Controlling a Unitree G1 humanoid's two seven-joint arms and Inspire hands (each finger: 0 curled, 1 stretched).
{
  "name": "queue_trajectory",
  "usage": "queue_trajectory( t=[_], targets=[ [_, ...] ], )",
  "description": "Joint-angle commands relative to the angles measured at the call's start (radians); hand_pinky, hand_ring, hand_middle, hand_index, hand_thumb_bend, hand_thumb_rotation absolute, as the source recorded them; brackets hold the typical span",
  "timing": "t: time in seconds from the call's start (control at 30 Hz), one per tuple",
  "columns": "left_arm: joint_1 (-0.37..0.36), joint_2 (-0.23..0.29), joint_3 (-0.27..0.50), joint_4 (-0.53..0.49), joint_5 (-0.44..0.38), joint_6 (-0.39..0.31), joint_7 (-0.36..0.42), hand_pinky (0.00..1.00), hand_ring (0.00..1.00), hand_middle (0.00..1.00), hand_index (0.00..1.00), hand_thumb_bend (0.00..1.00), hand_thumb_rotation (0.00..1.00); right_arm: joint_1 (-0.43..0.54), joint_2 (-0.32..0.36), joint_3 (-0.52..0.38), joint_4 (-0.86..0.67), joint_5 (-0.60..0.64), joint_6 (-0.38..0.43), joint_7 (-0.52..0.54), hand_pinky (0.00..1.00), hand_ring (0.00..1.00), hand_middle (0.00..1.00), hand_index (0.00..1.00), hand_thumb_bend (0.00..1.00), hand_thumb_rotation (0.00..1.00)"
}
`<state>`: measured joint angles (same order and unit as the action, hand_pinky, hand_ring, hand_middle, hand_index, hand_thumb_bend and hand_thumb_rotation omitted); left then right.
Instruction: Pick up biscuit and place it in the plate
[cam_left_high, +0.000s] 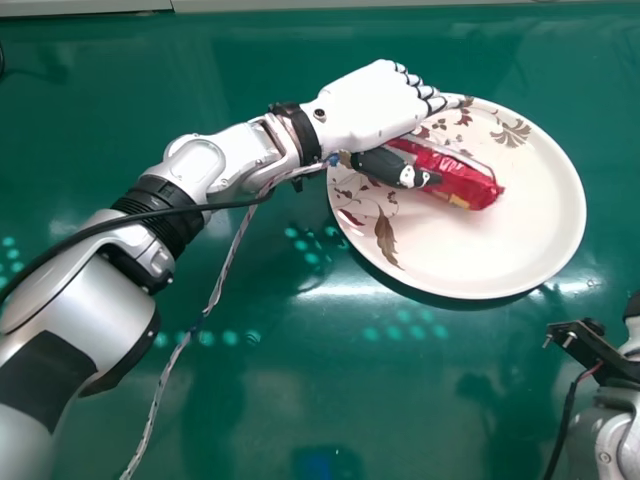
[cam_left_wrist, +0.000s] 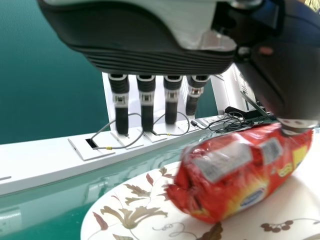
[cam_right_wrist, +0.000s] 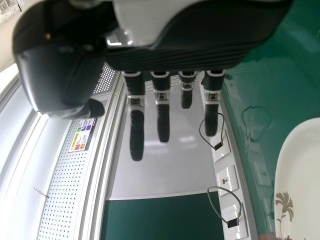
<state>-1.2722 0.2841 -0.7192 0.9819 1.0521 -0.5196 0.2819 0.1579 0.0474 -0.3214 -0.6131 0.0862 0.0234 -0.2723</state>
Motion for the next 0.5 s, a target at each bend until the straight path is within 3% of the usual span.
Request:
queue_trajectory(
  t=[0.0,0.3,0.47],
  targets=[
    [-0.001,0.006,0.000,-0.021,-0.013,-0.012,0.004,1.00,1.00,1.00,1.00,1.00,0.98,0.004,0.011,-0.002,0.003,-0.005,-0.005,-0.001,0.70,0.76,0.75,0.49,0.50,0.14],
    [0.004,0.025,0.000,-0.050,-0.010,-0.013,0.003,1.00,1.00,1.00,1.00,1.00,1.00,0.000,0.013,0.000,0.008,-0.016,-0.001,-0.005,0.70,0.76,0.73,0.49,0.50,0.14],
    [0.027,0.035,0.009,-0.071,-0.001,0.017,0.096,1.00,1.00,1.00,1.00,0.98,1.00,0.001,0.018,0.001,0.016,-0.006,-0.016,-0.003,0.69,0.75,0.73,0.49,0.50,0.14]
  ],
)
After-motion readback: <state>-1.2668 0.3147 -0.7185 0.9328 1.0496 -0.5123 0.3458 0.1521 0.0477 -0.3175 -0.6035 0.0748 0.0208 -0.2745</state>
